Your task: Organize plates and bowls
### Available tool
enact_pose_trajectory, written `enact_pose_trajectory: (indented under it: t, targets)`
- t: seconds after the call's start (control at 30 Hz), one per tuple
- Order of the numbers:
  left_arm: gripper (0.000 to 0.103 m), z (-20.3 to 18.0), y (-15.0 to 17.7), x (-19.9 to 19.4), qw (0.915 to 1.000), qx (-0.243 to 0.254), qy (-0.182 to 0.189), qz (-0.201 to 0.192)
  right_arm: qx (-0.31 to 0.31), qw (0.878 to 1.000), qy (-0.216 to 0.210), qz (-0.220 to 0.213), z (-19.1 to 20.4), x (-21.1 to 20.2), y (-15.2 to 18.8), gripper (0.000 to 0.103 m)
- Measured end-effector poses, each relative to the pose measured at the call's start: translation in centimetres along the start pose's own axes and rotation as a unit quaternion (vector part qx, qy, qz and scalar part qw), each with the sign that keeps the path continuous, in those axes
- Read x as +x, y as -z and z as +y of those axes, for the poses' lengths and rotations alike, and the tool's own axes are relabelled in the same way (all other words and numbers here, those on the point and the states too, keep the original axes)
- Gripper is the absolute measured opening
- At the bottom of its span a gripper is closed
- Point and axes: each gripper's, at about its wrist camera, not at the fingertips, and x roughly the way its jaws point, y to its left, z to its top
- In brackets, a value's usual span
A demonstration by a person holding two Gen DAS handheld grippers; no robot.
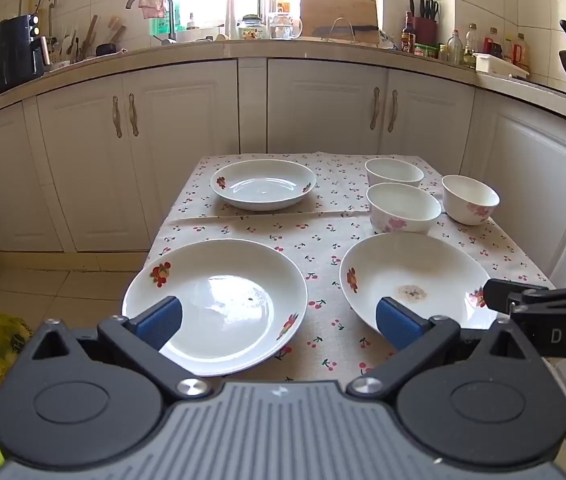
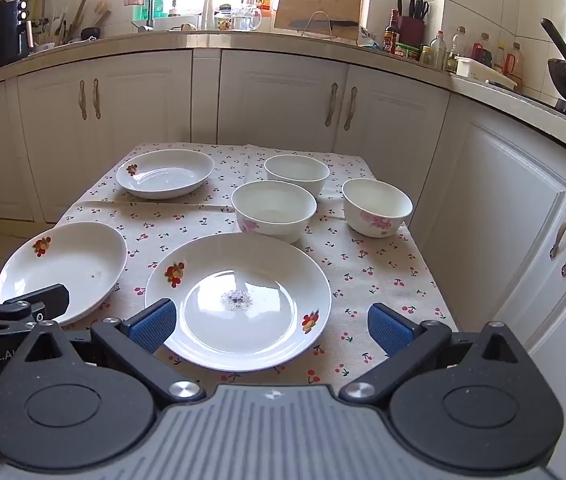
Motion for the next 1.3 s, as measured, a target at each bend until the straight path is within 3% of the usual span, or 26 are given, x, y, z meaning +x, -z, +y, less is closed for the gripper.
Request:
enact_pose_trajectory:
  t: [1.3]
  targets:
    - [0.102,0.2,-0.3,-0.6,0.9999,-0.003,0.012,-0.002,0.000,1.000,0.010,0.000,0.0,-0.3,-0.2,0.103]
